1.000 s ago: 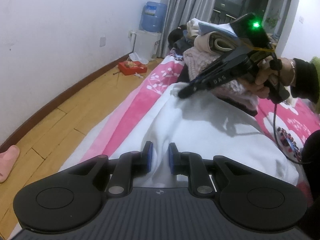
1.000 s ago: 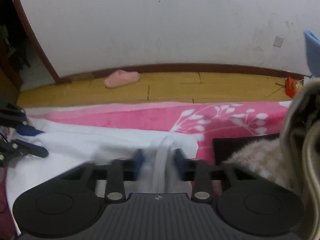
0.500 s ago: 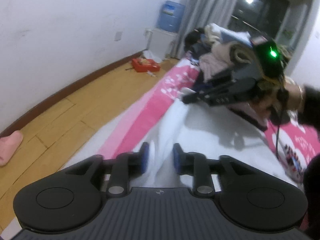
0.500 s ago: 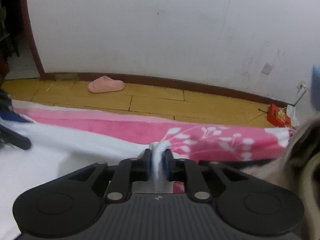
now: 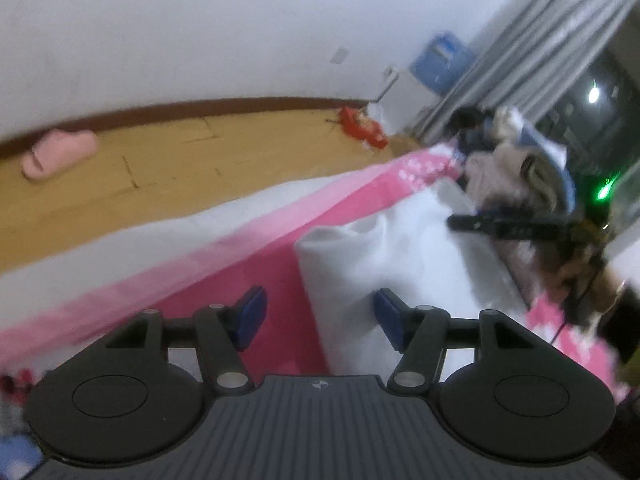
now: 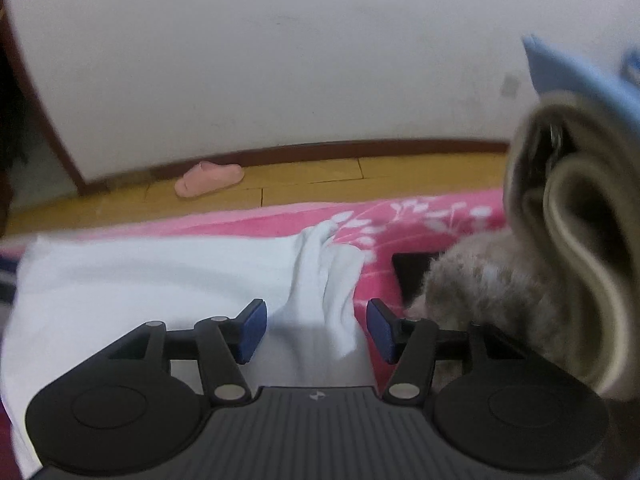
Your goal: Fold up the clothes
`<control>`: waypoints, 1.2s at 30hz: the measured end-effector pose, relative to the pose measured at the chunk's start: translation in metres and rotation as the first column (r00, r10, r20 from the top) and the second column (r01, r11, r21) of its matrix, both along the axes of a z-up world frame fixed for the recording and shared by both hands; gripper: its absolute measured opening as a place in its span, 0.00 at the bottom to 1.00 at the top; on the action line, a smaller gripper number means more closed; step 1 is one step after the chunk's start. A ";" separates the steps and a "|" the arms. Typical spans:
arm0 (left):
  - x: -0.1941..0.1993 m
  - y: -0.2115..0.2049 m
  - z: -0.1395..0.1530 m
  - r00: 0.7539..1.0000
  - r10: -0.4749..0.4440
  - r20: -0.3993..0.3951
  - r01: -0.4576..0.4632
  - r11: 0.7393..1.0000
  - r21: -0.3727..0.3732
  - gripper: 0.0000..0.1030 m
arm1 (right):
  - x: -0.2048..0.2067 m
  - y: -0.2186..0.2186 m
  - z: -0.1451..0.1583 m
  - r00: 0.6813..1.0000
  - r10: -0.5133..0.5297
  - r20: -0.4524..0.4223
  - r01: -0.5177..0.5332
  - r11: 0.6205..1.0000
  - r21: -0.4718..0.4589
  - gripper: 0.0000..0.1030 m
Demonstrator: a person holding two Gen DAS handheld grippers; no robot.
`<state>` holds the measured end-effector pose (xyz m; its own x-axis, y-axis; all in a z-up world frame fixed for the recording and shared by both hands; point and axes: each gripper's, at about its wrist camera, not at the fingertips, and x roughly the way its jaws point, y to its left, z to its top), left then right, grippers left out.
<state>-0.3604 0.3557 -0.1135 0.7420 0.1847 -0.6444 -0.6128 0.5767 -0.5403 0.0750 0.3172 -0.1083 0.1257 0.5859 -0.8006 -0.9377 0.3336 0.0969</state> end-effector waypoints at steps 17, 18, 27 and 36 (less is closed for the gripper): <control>-0.001 0.013 -0.035 0.984 0.028 0.173 -0.004 0.990 -0.139 0.60 | 0.012 0.032 -0.027 0.975 -0.162 -0.152 0.153 0.986 -0.068 0.71; 0.000 0.013 -0.035 0.984 0.026 0.177 -0.003 0.991 -0.133 0.60 | 0.013 0.035 -0.029 0.971 -0.175 -0.160 0.165 0.984 -0.074 0.74; 0.011 0.010 -0.042 0.975 0.036 0.219 -0.007 0.991 -0.135 0.58 | 0.028 0.034 -0.033 0.926 -0.203 -0.318 0.190 0.979 -0.070 0.42; 0.008 -0.009 -0.008 0.954 0.098 0.284 -0.080 0.994 -0.073 0.29 | 0.011 -0.029 0.013 0.931 -0.154 -0.332 0.233 0.948 0.215 0.20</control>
<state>-0.3526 0.3468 -0.1216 0.8792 0.2260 -0.4193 -0.4748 0.4877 -0.7326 0.0863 0.2885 -0.0956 0.0282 0.7588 -0.6507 -0.7676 0.4334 0.4722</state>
